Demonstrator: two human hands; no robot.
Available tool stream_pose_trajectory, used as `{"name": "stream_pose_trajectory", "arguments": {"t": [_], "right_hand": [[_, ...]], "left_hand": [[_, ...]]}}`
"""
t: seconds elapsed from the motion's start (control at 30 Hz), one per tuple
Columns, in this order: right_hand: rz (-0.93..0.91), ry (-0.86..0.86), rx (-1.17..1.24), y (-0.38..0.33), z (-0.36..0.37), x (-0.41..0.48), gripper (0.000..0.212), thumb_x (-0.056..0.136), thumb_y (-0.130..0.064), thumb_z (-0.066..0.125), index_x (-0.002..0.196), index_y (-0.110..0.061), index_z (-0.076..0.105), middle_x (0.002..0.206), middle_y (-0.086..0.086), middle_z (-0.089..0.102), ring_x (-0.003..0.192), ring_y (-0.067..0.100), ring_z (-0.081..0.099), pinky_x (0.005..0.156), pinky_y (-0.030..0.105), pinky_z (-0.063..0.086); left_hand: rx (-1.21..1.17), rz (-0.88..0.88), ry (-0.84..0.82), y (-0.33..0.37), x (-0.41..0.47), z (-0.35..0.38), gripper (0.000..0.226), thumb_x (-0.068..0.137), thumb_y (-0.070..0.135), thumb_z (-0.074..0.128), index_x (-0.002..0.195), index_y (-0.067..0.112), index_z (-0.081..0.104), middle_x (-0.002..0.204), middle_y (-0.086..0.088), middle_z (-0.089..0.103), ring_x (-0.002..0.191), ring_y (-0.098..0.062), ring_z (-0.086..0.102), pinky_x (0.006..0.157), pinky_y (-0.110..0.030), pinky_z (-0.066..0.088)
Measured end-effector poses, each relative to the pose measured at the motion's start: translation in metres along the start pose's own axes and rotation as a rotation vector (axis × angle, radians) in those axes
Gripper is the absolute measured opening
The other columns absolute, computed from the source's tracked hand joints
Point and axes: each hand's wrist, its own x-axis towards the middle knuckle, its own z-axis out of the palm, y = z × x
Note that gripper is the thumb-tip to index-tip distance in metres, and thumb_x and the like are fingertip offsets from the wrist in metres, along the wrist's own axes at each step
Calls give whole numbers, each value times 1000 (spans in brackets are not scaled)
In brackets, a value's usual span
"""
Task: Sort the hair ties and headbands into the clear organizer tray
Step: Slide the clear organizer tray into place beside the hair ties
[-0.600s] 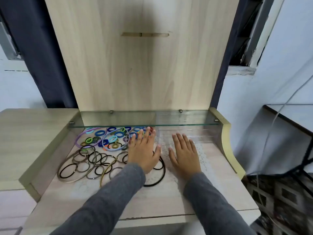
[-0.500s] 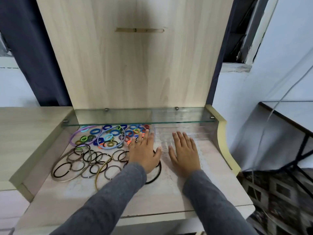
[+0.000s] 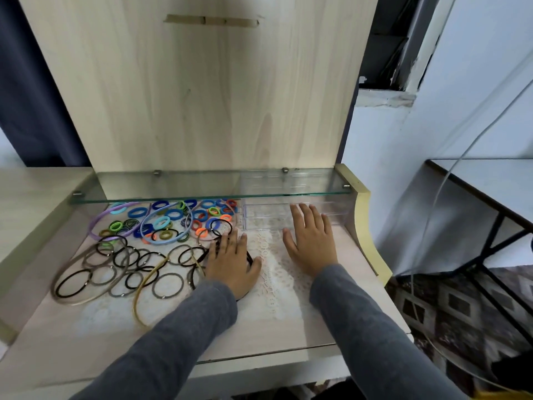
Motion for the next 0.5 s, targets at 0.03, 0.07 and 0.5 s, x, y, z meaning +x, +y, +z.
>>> {"name": "stream_pose_trajectory", "arguments": {"t": [0.03, 0.07, 0.5], "right_hand": [[1, 0, -6, -1, 1, 0, 69, 90, -48, 15, 148, -14, 31, 151, 9, 36, 142, 29, 28, 115, 48, 18], [2, 1, -9, -1, 1, -1, 69, 91, -48, 15, 148, -14, 31, 150, 10, 37, 141, 29, 29, 115, 48, 18], [-16, -19, 8, 2, 2, 3, 62, 95, -44, 24, 150, -17, 23, 155, 5, 28, 145, 25, 19, 117, 46, 11]], "left_hand": [[1, 0, 0, -1, 1, 1, 71, 98, 56, 21, 155, 19, 2, 162, -2, -9, 149, -20, -9, 119, -43, -6], [1, 0, -3, -2, 1, 1, 71, 98, 56, 21, 155, 19, 2, 162, -2, -10, 149, -20, -9, 119, -43, -6], [-69, 5, -10, -14, 17, -12, 67, 100, 54, 16, 155, 19, 1, 162, 2, -7, 149, -17, -8, 121, -41, -4]]}}
